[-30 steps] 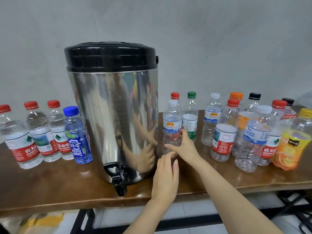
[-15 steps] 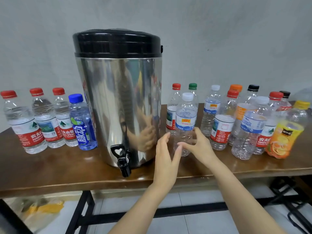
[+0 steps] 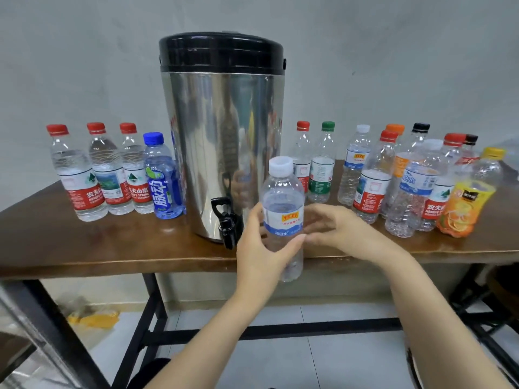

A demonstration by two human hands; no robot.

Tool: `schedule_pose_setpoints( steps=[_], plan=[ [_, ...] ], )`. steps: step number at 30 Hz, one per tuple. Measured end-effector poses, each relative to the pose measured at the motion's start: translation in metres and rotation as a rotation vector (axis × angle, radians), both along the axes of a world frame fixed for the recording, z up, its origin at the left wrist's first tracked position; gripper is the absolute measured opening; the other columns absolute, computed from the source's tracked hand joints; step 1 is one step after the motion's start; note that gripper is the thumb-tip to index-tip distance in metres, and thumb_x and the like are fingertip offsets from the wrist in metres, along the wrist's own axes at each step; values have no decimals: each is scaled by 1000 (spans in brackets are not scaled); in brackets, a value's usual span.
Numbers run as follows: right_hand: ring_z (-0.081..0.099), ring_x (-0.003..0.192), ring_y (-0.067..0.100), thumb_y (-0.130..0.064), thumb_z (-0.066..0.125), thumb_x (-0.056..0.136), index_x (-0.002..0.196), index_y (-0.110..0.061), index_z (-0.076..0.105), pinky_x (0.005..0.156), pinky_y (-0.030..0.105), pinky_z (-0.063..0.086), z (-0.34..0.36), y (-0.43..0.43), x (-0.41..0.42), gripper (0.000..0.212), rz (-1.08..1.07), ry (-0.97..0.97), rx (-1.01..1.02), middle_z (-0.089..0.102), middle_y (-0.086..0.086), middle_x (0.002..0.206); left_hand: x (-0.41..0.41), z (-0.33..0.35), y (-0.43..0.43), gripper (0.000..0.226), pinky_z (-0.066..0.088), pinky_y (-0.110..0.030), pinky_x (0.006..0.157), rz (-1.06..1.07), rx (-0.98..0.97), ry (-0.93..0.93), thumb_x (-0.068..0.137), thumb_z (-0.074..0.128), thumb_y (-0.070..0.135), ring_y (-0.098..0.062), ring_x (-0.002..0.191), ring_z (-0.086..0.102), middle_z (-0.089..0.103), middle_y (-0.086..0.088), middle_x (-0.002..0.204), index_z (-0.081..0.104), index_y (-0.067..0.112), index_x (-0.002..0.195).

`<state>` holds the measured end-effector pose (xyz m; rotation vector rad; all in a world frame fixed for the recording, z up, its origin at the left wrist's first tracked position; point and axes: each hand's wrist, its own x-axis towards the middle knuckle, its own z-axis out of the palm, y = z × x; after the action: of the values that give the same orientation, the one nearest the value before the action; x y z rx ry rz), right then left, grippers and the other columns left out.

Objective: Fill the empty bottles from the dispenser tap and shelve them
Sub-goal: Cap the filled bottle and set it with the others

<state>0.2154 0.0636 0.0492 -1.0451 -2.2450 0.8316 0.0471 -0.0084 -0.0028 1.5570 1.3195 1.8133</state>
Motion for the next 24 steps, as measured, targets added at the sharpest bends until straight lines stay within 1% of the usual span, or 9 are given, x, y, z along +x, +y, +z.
schedule_pose_setpoints(
  steps=[3, 6, 8, 10, 14, 17, 20, 22, 24],
  plan=[
    [67, 81, 4, -17, 56, 98, 105, -28, 66, 74, 21, 55, 25, -17, -13, 16, -132, 88, 192, 71, -10, 93, -15, -14, -23, 69, 48, -13, 85, 13, -46, 78, 70, 89, 24, -1, 105, 60, 64, 20, 115, 49, 44, 123],
    [60, 63, 11, -47, 37, 98, 86, -24, 64, 58, 26, 46, 46, -44, -39, 37, -139, 136, 300, 63, -9, 67, -29, -33, -35, 74, 49, -20, 90, 48, -99, 166, 67, 87, 38, -2, 112, 59, 63, 21, 119, 46, 50, 128],
    [53, 64, 13, -71, 22, 86, 75, -23, 55, 55, 30, 37, 49, -56, -54, 60, -157, -116, 462, 56, -5, 63, -37, -45, -41, 77, 52, -30, 93, 90, -145, 217, 64, 79, 51, -2, 114, 57, 61, 23, 120, 42, 54, 131],
    [50, 67, 17, -80, 8, 74, 70, -21, 50, 51, 30, 28, 43, -62, -68, 72, -244, -400, 648, 52, -5, 65, -43, -54, -46, 77, 52, -34, 93, 130, -170, 245, 62, 75, 54, -3, 116, 55, 59, 26, 120, 40, 55, 131],
    [43, 68, 22, -81, 24, 79, 63, -21, 28, 52, 32, 25, 28, -65, -90, 62, -306, -533, 601, 34, -5, 61, -53, -62, -53, 74, 54, -34, 92, 139, -178, 223, 65, 74, 43, -5, 115, 57, 58, 25, 122, 39, 55, 128],
    [40, 62, 24, -71, 41, 89, 60, -20, 25, 46, 27, 18, 13, -65, -103, 61, -299, -435, 622, 29, -4, 55, -53, -66, -55, 68, 55, -30, 88, 140, -197, 161, 65, 76, 45, -2, 110, 60, 61, 22, 118, 43, 52, 124],
    [32, 46, 21, -66, 49, 86, 56, -20, 32, 42, 21, 9, 3, -65, -112, 58, -238, -262, 869, 24, -6, 46, -58, -69, -57, 64, 54, -25, 83, 130, -206, 106, 59, 81, 54, -1, 102, 65, 68, 23, 108, 53, 47, 116],
    [42, 54, 22, -65, 48, 89, 64, -17, 49, 44, 24, 22, 3, -61, -112, 54, -127, -310, 773, 42, -2, 52, -64, -72, -57, 63, 54, -24, 82, 60, -222, 69, 58, 85, 49, -5, 99, 68, 71, 19, 104, 57, 42, 114],
    [50, 70, 20, -62, 48, 92, 83, -17, 63, 59, 31, 39, 10, -60, -106, 48, 54, -398, 601, 56, -1, 69, -72, -74, -57, 64, 55, -23, 82, 6, -245, 52, 58, 86, 46, -8, 99, 69, 72, 17, 104, 59, 38, 115]
  ],
)
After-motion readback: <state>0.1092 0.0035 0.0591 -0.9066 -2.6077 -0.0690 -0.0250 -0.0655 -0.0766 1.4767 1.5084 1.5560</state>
